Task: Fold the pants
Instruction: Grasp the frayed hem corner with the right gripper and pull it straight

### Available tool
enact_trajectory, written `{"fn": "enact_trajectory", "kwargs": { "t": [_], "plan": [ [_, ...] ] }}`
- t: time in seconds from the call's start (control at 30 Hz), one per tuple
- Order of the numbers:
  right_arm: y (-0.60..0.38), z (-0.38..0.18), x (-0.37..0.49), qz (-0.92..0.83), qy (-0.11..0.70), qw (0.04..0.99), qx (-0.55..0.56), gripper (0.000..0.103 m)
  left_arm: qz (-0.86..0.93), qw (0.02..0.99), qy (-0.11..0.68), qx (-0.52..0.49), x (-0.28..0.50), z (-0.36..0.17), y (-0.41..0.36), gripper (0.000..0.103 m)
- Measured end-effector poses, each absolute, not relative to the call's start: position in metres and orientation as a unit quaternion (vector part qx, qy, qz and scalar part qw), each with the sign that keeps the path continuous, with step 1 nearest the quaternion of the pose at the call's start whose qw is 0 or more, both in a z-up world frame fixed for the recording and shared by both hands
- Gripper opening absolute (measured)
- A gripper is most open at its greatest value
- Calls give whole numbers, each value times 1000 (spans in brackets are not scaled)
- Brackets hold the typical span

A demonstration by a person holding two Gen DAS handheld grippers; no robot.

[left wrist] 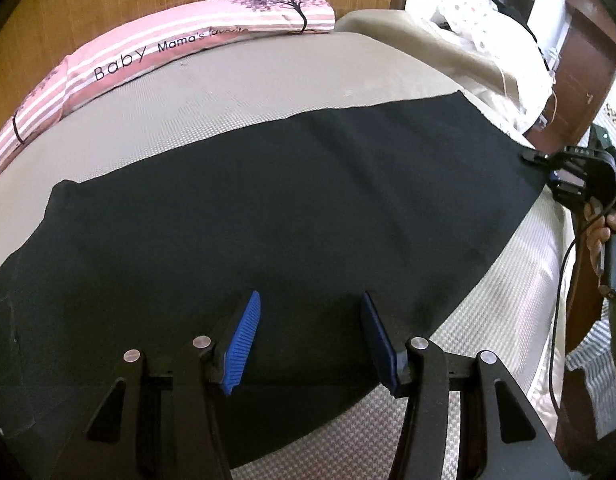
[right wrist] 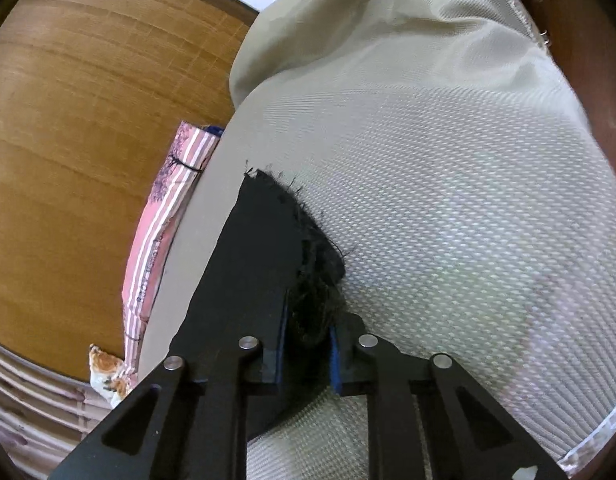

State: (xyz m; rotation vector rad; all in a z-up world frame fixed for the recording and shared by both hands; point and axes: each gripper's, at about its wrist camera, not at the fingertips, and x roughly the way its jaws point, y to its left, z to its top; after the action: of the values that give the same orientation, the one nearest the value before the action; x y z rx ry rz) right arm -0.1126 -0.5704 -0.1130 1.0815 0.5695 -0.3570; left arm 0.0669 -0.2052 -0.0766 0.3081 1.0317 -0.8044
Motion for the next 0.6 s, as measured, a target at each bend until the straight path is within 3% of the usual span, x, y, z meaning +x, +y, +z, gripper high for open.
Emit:
{"fn": "enact_trajectory", "kwargs": {
  "t": [0.27,0.6],
  "plan": [
    [-557,-82,-92,-129,252,798,532,9,-363,784,499,69,88,-63,-177,54],
    [-448,-14,9,22,288,833,473,9,-259,838,478,-49,131,-20,-51,54]
  ]
}}
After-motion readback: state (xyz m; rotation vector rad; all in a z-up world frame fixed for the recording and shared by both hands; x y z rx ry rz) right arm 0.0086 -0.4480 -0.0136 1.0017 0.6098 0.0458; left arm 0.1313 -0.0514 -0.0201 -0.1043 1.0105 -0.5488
